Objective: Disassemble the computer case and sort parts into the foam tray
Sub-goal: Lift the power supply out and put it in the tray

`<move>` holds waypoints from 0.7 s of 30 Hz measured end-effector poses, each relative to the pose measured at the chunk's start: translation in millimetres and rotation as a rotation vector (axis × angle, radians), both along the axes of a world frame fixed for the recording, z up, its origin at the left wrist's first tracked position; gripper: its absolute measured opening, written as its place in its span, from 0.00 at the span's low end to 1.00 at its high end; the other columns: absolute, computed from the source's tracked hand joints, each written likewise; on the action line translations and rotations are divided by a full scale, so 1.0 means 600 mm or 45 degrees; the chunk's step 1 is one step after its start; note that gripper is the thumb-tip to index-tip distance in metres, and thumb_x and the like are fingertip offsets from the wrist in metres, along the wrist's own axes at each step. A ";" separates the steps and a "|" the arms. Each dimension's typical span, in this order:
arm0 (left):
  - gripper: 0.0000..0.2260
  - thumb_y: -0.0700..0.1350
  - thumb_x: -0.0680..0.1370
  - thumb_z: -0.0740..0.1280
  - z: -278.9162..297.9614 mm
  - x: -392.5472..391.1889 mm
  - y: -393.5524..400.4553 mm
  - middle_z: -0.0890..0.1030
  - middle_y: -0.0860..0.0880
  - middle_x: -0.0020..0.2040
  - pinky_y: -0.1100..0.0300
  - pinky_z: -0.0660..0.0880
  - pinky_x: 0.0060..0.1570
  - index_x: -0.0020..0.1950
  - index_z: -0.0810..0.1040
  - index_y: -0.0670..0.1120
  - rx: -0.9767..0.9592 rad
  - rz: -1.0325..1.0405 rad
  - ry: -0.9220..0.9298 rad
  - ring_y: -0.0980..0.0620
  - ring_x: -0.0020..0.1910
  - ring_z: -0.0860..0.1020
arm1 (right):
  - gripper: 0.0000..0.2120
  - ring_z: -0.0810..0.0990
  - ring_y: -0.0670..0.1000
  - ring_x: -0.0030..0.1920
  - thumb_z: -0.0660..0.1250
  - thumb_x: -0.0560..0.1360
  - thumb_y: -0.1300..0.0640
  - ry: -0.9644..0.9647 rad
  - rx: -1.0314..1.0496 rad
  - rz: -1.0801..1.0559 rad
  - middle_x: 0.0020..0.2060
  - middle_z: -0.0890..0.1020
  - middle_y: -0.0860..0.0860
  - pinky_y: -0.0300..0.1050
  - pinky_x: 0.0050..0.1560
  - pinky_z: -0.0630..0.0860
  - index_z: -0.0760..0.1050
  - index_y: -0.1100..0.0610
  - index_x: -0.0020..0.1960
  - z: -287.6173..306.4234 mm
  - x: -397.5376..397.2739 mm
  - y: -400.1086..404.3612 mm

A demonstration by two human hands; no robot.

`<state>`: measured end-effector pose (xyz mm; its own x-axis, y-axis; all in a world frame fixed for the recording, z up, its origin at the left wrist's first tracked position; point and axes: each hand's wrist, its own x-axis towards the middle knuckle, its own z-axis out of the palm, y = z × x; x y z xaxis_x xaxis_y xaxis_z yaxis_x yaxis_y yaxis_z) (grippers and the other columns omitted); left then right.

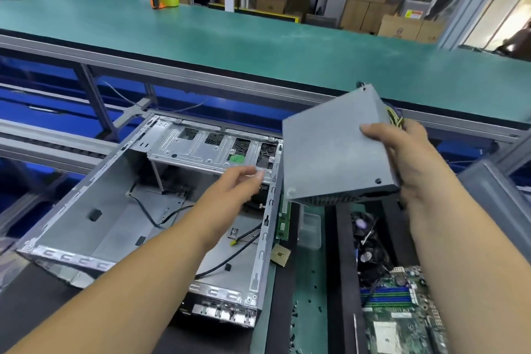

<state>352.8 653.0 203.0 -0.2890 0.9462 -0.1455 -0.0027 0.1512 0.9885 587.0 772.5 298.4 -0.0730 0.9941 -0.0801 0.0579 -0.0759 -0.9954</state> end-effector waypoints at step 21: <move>0.17 0.56 0.67 0.70 0.026 -0.094 -0.046 0.84 0.45 0.55 0.43 0.76 0.55 0.52 0.86 0.50 0.032 0.180 -1.024 0.41 0.48 0.83 | 0.30 0.67 0.59 0.72 0.56 0.80 0.36 -0.456 -0.308 0.342 0.71 0.71 0.56 0.58 0.73 0.63 0.71 0.55 0.72 -0.177 -0.102 0.024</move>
